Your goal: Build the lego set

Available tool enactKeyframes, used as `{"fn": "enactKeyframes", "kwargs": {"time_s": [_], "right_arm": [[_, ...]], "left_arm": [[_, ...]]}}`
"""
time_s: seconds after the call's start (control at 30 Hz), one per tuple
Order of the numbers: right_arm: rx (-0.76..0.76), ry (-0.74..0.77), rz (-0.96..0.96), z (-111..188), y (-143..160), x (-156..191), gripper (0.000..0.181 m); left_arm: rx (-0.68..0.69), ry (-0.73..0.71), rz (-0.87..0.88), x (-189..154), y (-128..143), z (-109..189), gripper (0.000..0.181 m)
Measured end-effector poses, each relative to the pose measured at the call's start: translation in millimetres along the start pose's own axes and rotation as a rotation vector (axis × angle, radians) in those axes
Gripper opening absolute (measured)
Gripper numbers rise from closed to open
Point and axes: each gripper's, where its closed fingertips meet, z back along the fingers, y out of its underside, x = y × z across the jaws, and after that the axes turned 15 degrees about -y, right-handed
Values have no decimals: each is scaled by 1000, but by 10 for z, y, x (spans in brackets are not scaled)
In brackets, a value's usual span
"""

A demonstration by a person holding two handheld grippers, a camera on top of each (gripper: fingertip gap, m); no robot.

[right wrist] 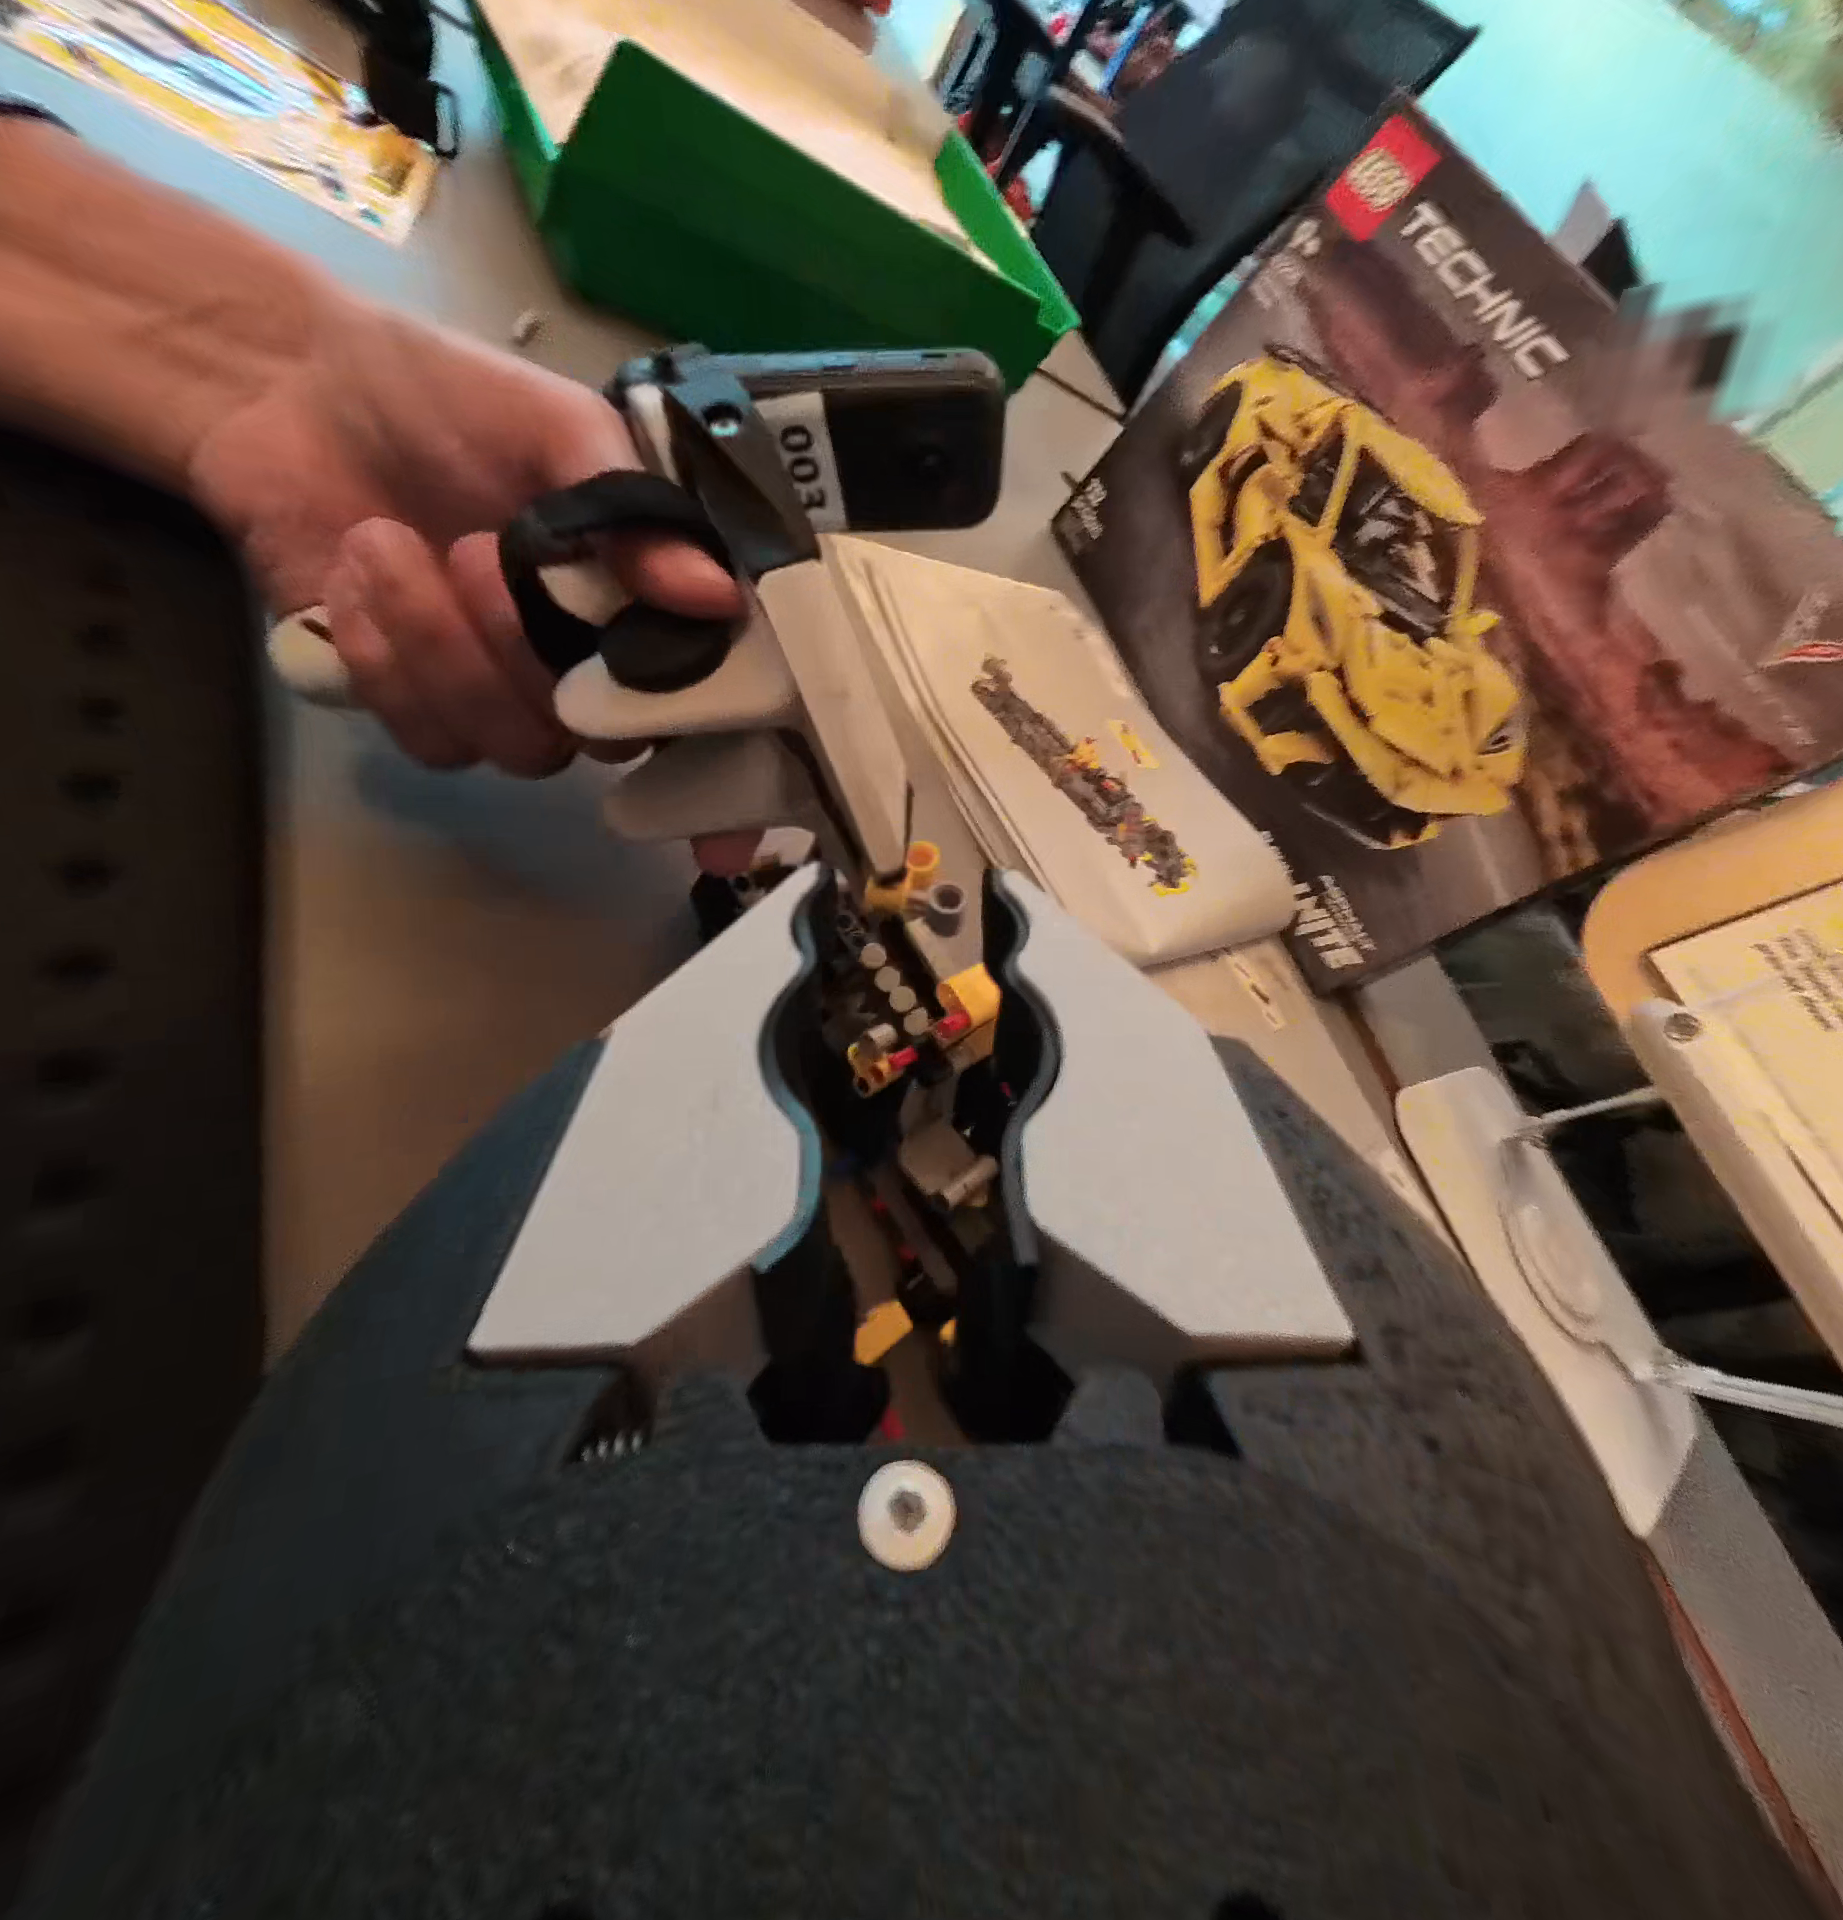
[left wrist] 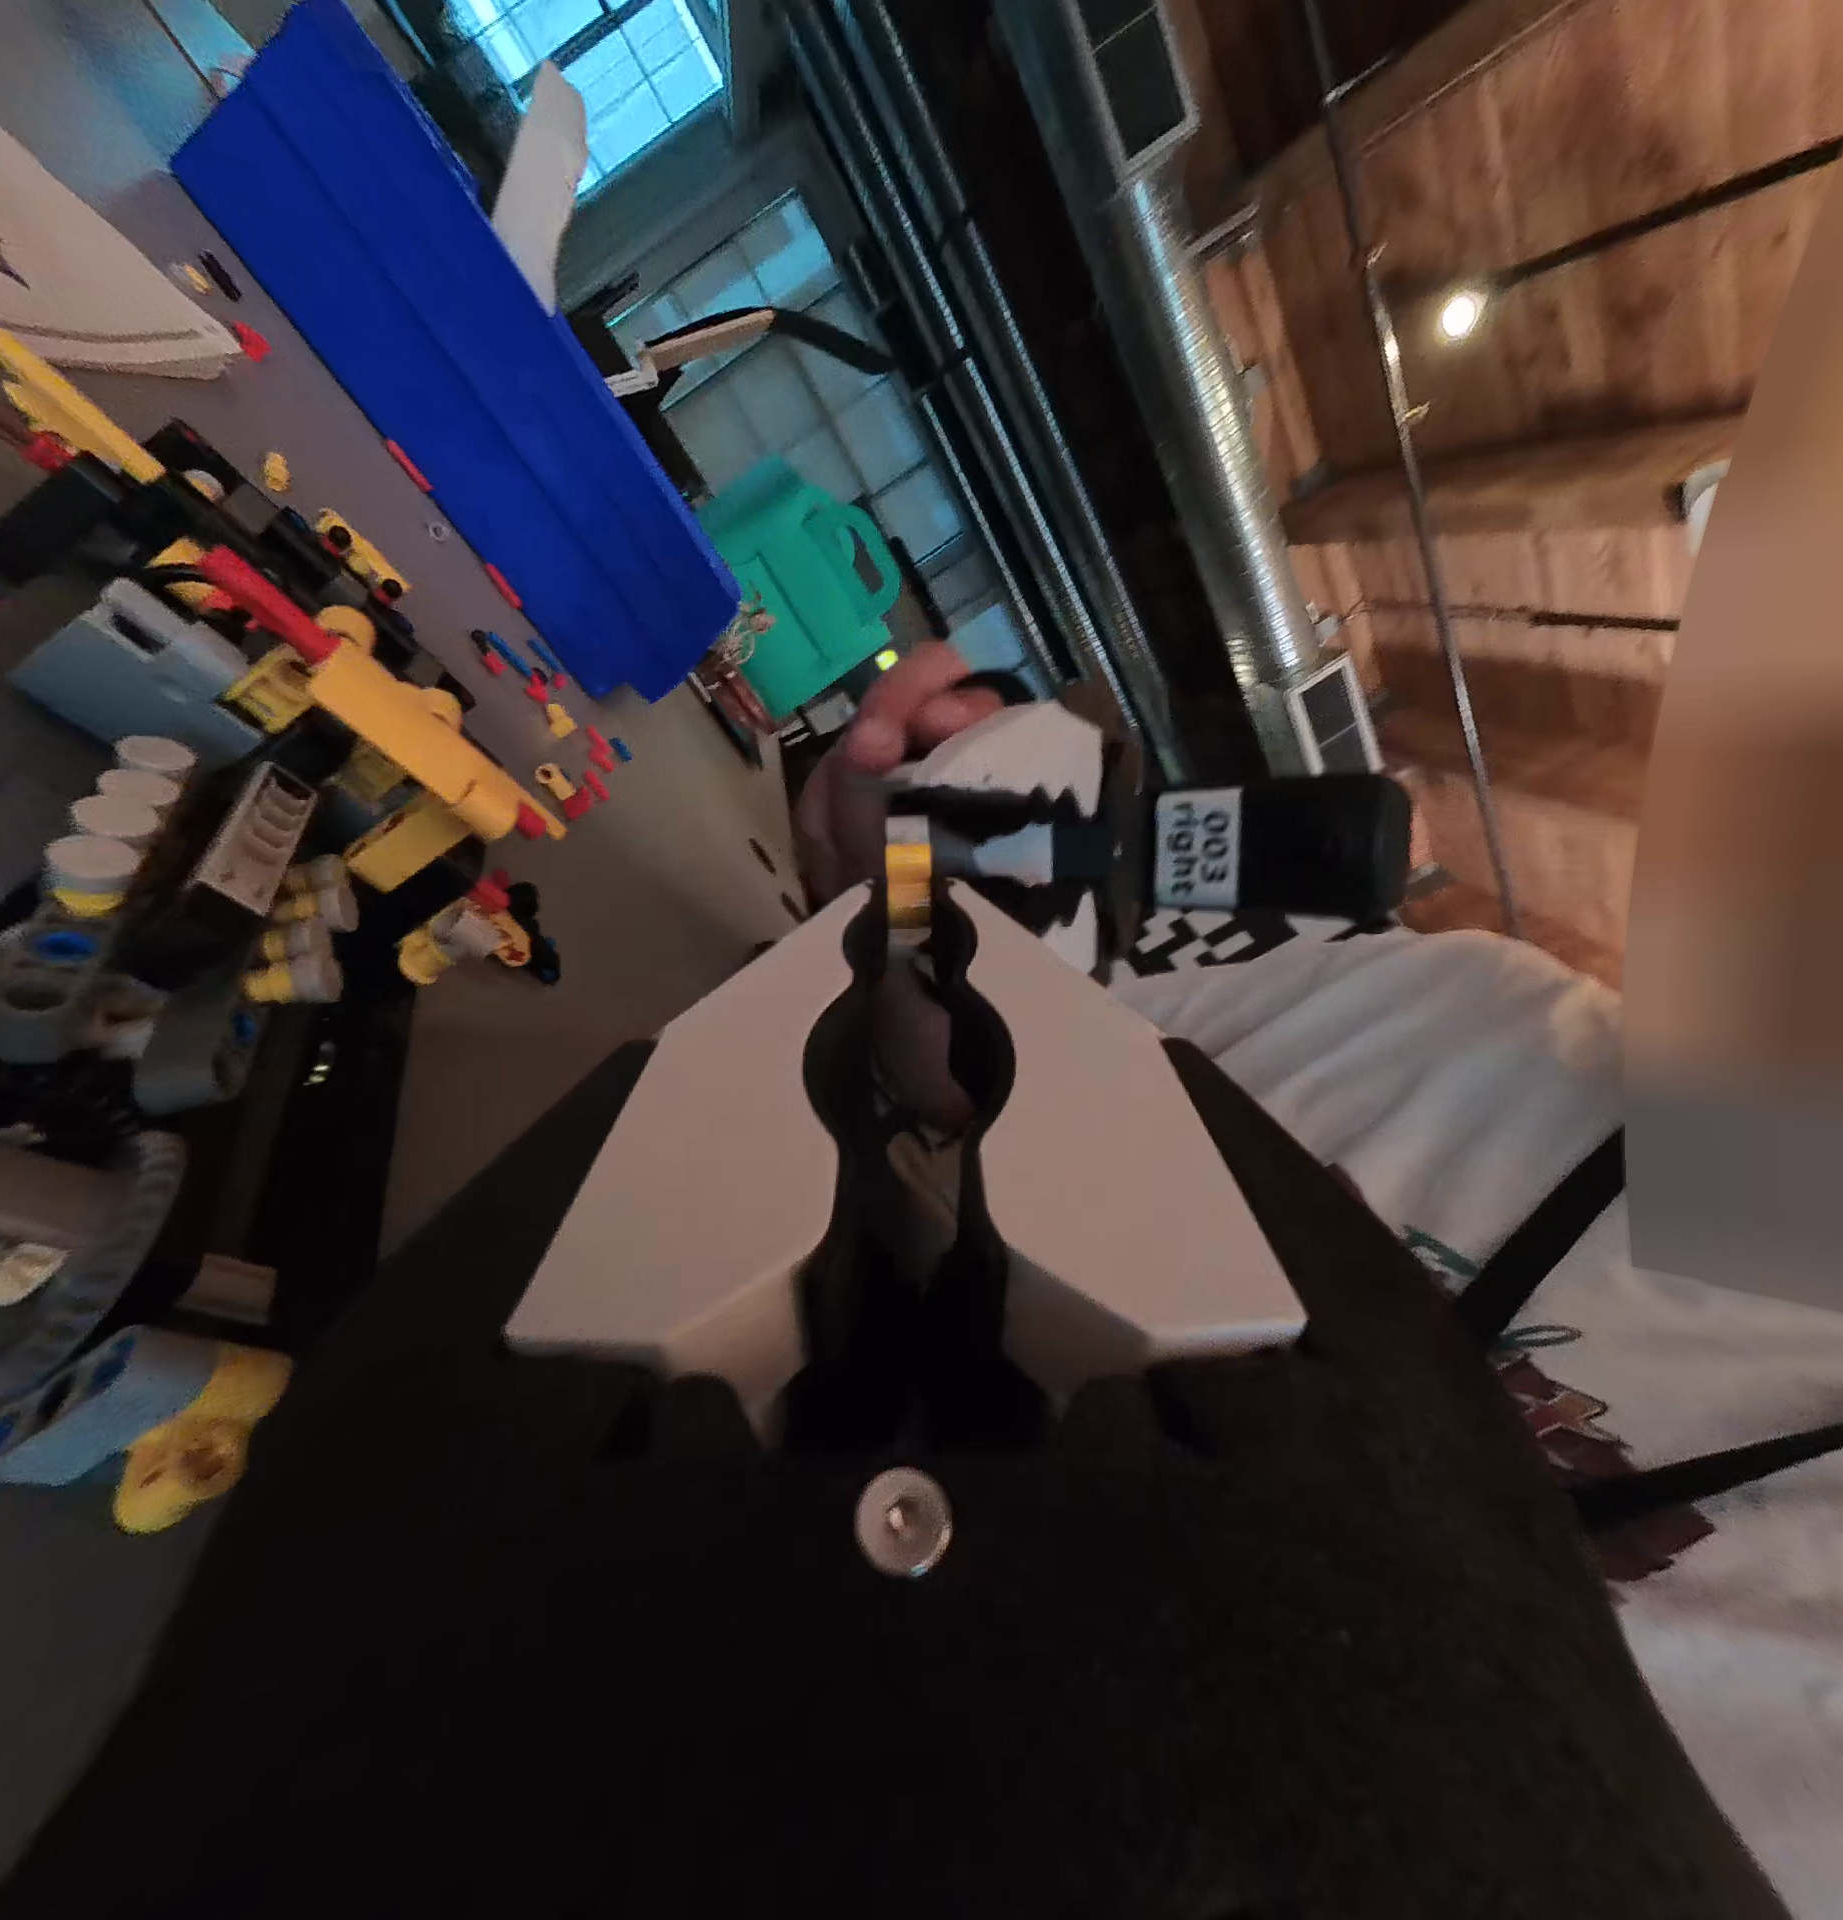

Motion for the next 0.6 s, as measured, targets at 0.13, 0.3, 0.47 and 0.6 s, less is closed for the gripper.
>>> {"fn": "enactKeyframes", "kwargs": {"time_s": [0.13, 0.3, 0.47, 0.6], "right_arm": [[-14, 38, -34, -56, 29, -6, 25], [-5, 33, -43, -47, 40, -22, 20], [5, 24, -9, -35, 34, -1, 16], [-19, 44, -6, -42, 28, -3, 16]], "left_arm": [[-3, 20, 27, -25, 4, -1, 7], [1, 22, 35, -25, 15, -7, 7], [4, 31, 27, -44, 23, -3, 8], [1, 35, 37, -41, 15, -2, 7]]}}
